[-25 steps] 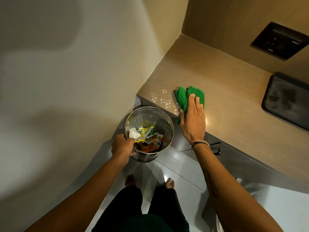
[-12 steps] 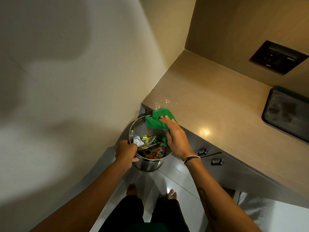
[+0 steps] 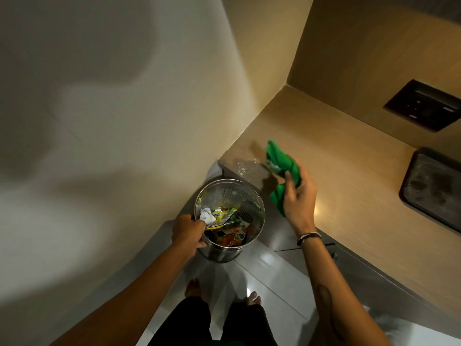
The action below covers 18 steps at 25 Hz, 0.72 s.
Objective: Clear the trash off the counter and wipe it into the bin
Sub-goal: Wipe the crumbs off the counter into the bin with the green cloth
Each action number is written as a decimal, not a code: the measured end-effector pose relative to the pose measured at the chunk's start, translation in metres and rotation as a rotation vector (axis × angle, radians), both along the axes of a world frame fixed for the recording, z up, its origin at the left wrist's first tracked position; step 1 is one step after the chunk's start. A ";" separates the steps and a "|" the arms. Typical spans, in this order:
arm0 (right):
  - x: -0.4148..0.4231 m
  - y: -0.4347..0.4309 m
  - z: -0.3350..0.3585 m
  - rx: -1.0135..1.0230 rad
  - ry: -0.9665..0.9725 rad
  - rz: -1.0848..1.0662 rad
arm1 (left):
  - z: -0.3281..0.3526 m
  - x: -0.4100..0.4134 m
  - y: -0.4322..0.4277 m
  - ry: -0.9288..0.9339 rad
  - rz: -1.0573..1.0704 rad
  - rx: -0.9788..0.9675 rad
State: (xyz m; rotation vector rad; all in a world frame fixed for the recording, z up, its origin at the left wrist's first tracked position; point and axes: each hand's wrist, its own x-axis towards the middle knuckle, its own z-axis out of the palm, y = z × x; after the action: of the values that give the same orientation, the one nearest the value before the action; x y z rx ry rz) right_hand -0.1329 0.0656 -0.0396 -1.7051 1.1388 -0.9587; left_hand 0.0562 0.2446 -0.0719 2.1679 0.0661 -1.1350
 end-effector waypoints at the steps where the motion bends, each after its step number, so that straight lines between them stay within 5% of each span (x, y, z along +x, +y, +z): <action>1: -0.004 -0.013 0.001 -0.044 -0.001 -0.083 | -0.002 0.002 0.000 0.002 0.001 -0.002; 4: -0.007 -0.039 -0.011 -0.027 0.135 -0.205 | -0.005 0.005 0.000 0.013 0.005 0.002; 9: 0.037 -0.047 -0.042 -0.087 0.620 -0.013 | -0.009 0.016 -0.002 0.013 0.023 0.009; 18: 0.075 -0.035 -0.047 -0.337 0.659 0.510 | -0.010 0.027 -0.009 0.093 0.099 -0.024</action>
State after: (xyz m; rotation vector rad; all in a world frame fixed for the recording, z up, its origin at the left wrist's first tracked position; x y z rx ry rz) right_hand -0.0583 0.0309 -0.0865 -2.5371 0.8708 -0.2696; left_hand 0.0833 0.2351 -0.0815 2.0660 0.1976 -1.1737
